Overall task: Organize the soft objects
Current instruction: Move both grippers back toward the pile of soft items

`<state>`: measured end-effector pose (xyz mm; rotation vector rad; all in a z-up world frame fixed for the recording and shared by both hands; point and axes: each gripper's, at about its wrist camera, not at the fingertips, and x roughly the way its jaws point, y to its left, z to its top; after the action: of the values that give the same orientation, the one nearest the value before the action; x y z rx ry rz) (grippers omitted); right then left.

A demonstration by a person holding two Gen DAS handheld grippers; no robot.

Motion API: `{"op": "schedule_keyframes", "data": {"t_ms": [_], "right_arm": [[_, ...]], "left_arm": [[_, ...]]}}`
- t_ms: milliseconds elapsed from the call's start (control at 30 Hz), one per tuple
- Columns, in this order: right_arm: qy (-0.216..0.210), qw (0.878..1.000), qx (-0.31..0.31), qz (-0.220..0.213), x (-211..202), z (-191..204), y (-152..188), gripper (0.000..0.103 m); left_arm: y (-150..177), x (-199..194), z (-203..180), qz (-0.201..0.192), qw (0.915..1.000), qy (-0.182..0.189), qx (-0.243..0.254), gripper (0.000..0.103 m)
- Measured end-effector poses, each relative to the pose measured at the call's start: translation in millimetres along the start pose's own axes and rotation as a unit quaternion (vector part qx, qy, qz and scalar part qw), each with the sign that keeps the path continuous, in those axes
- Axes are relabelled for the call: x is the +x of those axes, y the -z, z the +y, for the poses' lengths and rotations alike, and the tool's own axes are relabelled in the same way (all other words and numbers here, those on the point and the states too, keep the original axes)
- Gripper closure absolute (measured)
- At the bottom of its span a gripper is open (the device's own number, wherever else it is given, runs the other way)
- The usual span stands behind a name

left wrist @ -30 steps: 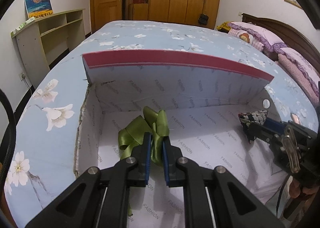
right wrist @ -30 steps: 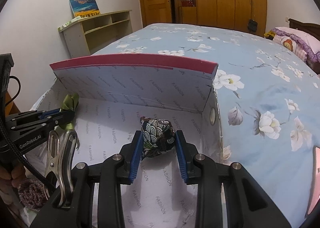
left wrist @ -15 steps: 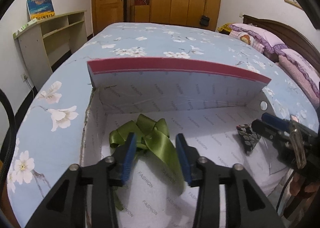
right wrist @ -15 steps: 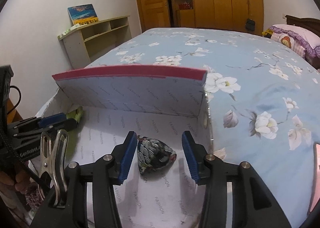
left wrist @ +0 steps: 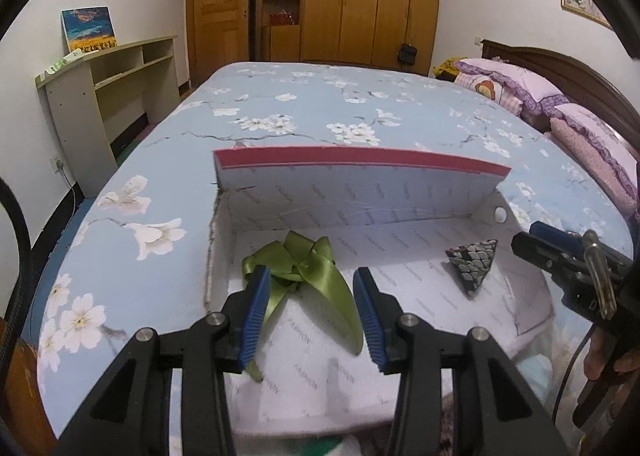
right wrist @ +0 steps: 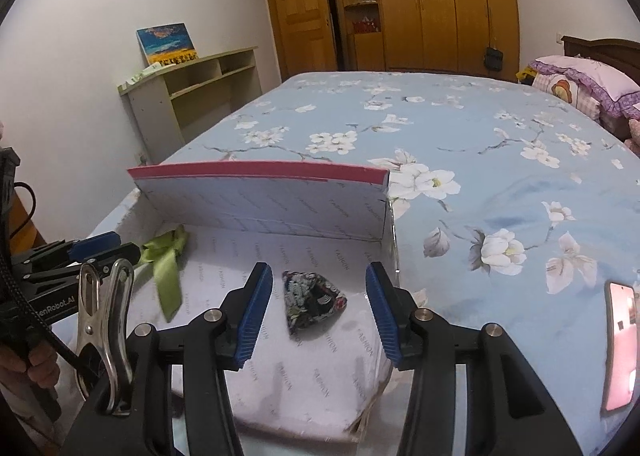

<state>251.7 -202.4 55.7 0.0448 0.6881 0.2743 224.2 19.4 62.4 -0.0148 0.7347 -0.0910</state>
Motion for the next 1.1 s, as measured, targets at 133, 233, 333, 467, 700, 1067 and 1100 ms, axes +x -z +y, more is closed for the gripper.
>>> {"op": "schedule_keyframes", "data": {"t_ms": [133,233,333,467,700,1067,1100], "right_arm": [[-0.004,1.0,-0.003,-0.009,-16.7,6.5,4.5,0.053],[-0.007,1.0,-0.005,-0.01,-28.1,12.2,10.3,0.053],[-0.009,1.0,-0.005,-0.011,-37.4,17.0,16.9,0.053],[-0.015,1.0,-0.004,-0.011,-49.3,24.0,25.0,0.053],[-0.02,1.0,-0.001,-0.004,-62.6,34.3,39.4,0.053],[-0.035,0.999,0.015,0.004,-71.1,43.2,55.1,0.053],[-0.037,0.999,0.014,0.005,-71.7,44.8,56.4,0.053]], "left_arm": [[6.2,-17.3,0.0,-0.005,1.0,0.001,0.001,0.058],[13.8,-29.6,0.2,-0.007,1.0,0.004,-0.001,0.058],[22.3,-41.9,-0.4,-0.009,0.9999,0.008,-0.004,0.057],[33.6,-55.1,1.9,-0.009,0.9998,0.013,-0.013,0.057],[52.0,-65.6,6.1,0.001,0.9994,0.021,-0.03,0.057],[74.7,-69.8,15.4,0.022,0.9984,0.022,-0.048,0.057],[76.6,-69.8,16.1,0.024,0.9982,0.024,-0.049,0.057]]}}
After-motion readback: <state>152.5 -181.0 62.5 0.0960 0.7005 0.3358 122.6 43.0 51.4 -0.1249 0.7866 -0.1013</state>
